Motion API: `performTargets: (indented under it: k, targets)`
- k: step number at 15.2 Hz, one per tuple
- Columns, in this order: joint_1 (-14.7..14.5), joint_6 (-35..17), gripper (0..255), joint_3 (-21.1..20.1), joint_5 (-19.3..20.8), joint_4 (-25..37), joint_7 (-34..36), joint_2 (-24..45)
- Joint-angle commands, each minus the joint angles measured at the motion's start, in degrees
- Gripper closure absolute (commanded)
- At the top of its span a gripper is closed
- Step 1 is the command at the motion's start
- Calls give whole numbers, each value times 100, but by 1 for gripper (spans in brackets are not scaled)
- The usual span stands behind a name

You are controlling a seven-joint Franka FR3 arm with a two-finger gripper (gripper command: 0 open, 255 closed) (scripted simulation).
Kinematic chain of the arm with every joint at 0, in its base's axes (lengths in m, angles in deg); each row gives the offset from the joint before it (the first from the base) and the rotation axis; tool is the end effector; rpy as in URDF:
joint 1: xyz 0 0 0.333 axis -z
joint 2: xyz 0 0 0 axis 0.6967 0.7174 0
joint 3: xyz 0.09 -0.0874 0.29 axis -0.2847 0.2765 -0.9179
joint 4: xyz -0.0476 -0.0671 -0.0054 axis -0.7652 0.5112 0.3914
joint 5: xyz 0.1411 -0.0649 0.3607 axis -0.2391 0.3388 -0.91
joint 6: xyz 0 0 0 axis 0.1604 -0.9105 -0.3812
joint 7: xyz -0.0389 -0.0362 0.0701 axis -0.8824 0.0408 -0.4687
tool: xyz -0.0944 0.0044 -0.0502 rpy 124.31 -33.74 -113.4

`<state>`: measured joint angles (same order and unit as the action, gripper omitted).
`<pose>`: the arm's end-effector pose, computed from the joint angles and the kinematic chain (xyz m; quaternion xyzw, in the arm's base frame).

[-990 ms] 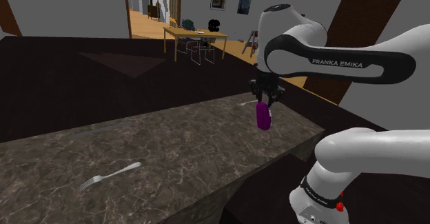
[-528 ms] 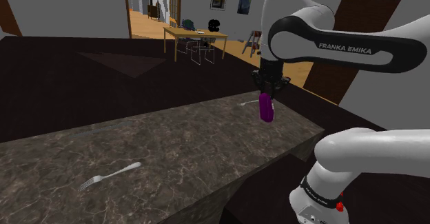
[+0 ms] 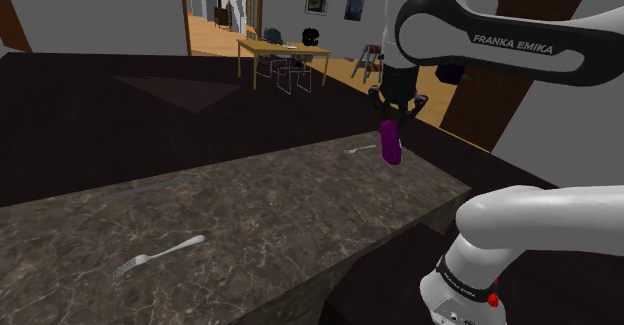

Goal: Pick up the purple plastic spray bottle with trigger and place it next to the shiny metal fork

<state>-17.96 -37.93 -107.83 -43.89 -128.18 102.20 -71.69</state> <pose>0.3125 0.0575 0.5876 0.7338 -0.6597 0.0896 0.1357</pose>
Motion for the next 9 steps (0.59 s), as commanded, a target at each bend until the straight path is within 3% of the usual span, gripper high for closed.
performTargets:
  k: [1,4,9]
  targets:
    - [26,139,255,37,38,177,-38,35]
    - [62,314,255,66,79,421,-74,100]
    - [151,-123,255,-668,-201,509,578,643]
